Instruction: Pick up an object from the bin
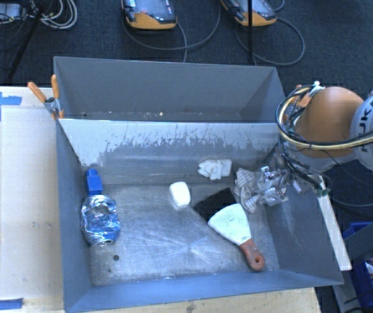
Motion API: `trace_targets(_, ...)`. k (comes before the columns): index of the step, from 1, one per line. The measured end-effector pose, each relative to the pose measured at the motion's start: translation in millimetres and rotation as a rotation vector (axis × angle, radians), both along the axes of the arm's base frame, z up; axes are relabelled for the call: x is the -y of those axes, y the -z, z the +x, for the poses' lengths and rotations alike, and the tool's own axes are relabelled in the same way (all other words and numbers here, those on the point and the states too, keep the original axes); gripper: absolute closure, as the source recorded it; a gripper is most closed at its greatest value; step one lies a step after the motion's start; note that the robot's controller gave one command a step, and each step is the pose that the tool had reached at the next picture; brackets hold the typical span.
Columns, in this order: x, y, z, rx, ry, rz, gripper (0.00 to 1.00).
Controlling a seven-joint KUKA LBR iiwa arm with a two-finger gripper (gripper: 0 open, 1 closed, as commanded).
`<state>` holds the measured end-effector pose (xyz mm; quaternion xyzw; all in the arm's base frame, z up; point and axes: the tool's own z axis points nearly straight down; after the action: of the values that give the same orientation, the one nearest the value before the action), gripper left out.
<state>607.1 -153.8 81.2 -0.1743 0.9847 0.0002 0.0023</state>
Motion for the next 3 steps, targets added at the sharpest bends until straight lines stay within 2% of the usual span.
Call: trace_targets(3,-0.5,-12.7,-0.6,-0.004,0.000,0.000,1.00)
